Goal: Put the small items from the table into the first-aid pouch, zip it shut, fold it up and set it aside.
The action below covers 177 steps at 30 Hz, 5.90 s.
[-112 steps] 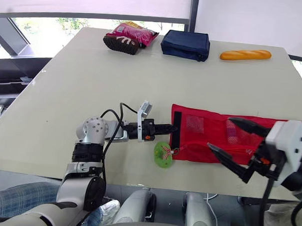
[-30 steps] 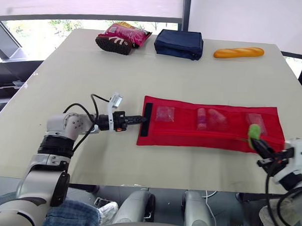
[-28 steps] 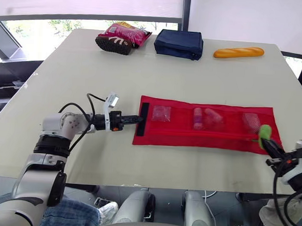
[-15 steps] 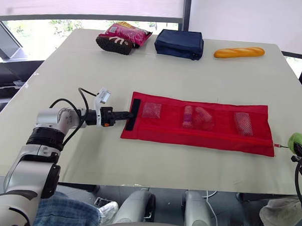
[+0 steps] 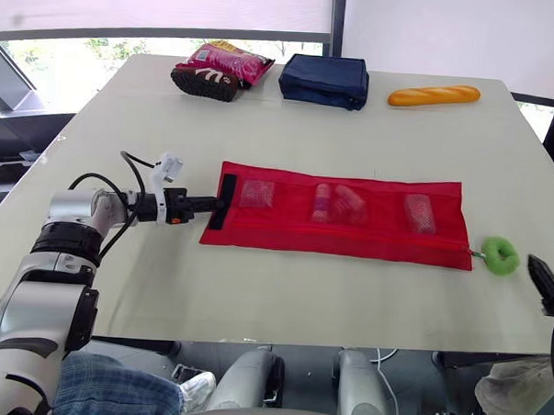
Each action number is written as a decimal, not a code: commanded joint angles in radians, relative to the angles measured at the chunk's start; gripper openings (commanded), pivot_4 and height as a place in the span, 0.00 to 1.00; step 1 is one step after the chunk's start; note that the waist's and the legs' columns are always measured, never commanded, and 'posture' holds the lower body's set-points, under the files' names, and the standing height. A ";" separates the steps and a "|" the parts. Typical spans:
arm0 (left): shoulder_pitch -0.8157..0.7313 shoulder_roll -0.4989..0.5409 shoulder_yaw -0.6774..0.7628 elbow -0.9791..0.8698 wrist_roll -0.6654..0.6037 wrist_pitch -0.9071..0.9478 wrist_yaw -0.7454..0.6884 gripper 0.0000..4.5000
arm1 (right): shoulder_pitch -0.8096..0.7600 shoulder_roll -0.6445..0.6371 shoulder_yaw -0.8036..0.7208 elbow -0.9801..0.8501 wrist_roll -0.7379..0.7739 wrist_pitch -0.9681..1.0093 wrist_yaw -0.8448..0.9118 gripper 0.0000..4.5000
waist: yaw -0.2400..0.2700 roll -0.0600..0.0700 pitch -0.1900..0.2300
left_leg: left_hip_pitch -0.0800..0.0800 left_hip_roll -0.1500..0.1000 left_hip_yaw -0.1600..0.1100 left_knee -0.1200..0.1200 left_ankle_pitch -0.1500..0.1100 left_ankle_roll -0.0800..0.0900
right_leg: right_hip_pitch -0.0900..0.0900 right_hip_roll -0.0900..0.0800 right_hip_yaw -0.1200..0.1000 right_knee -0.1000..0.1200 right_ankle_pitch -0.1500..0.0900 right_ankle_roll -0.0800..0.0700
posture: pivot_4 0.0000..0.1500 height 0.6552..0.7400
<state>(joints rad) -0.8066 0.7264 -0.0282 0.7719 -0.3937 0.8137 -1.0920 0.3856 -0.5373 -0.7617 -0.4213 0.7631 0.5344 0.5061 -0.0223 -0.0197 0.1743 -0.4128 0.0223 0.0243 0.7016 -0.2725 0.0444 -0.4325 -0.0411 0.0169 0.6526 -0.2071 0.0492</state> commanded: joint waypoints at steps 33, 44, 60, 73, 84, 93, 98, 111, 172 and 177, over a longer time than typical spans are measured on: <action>0.069 0.117 0.092 -0.431 -0.015 -0.398 -0.325 0.99 | -0.206 0.158 0.395 0.090 -0.158 0.005 -0.139 1.00 | 0.015 -0.002 0.001 | -0.004 -0.002 0.001 0.000 0.000 0.000 | -0.002 -0.004 0.000 -0.001 0.002 -0.004 | 1.00 0.72; 0.106 0.085 0.042 -0.983 -0.291 -0.123 -0.347 0.99 | -0.263 0.211 0.425 0.062 -0.060 0.181 -0.204 1.00 | 0.006 -0.002 0.001 | -0.001 0.000 0.000 0.000 0.000 0.000 | -0.001 0.002 0.002 0.001 0.000 -0.001 | 1.00 0.72; 0.103 0.099 0.041 -1.008 -0.326 -0.130 -0.357 1.00 | -0.262 0.195 0.339 0.009 -0.011 0.203 -0.235 0.00 | 0.008 0.000 0.002 | -0.001 0.001 0.000 0.000 0.000 0.000 | -0.002 0.005 0.004 0.002 0.000 -0.001 | 1.00 0.72; 0.110 0.110 0.045 -1.002 -0.325 -0.147 -0.352 1.00 | -0.065 -0.154 -0.094 -0.062 0.249 0.277 -0.020 0.00 | 0.018 0.002 0.003 | -0.002 -0.002 0.000 0.000 0.000 0.000 | 0.000 0.006 0.010 -0.002 0.000 0.000 | 1.00 0.72; 0.053 0.088 0.033 -0.988 -0.322 -0.149 -0.317 1.00 | -0.370 -0.263 0.290 -0.274 0.483 0.396 -0.190 0.00 | 0.008 0.001 0.004 | -0.002 0.000 -0.001 0.000 0.000 0.000 | -0.001 0.009 0.010 -0.002 0.000 0.000 | 1.00 0.72; 0.058 0.093 0.041 -1.003 -0.330 -0.143 -0.291 1.00 | -0.597 -0.131 0.846 -0.215 0.122 0.384 -0.234 0.00 | 0.013 0.000 0.004 | -0.005 -0.001 -0.002 0.000 0.000 0.000 | -0.001 0.008 0.010 -0.005 0.000 -0.001 | 1.00 0.72; 0.085 0.094 0.054 -1.017 -0.341 -0.133 -0.261 1.00 | -0.578 -0.180 0.985 -0.203 -0.089 0.277 -0.126 0.46 | 0.013 0.000 0.004 | -0.006 -0.002 -0.002 0.000 0.000 0.000 | -0.001 0.007 0.009 -0.006 0.000 0.000 | 1.00 0.72; 0.267 0.092 0.137 -1.085 -0.387 -0.066 -0.098 1.00 | -0.391 -0.321 0.611 -0.294 -0.007 0.093 0.237 0.96 | 0.011 -0.001 0.004 | -0.004 0.000 -0.002 0.000 0.000 0.000 | 0.000 0.008 0.009 -0.006 0.001 0.003 | 1.00 0.72; 0.171 0.135 0.154 -0.484 -0.301 0.266 0.098 0.03 | -0.739 -0.297 0.635 -0.181 -0.075 -0.023 0.341 1.00 | 0.018 0.000 0.003 | -0.003 -0.002 -0.001 0.001 0.001 -0.001 | 0.000 0.005 0.008 -0.002 0.002 -0.005 | 1.00 0.72; 0.093 0.157 0.103 -0.411 -0.271 0.198 -0.061 0.03 | -0.826 -0.196 0.726 -0.097 -0.068 0.076 0.260 1.00 | 0.012 -0.001 0.003 | -0.003 -0.001 -0.001 0.001 0.001 -0.001 | -0.001 0.006 0.008 -0.002 0.002 -0.005 | 1.00 0.72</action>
<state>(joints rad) -0.6782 0.8634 0.0668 0.3582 -0.6667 1.0442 -1.0964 -0.4199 -0.7491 -0.0444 -0.5314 0.6858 0.5930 0.7918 -0.0108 -0.0211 0.1776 -0.4162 0.0211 0.0229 0.7022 -0.2718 0.0432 -0.4334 -0.0351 0.0246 0.6510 -0.2048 0.0446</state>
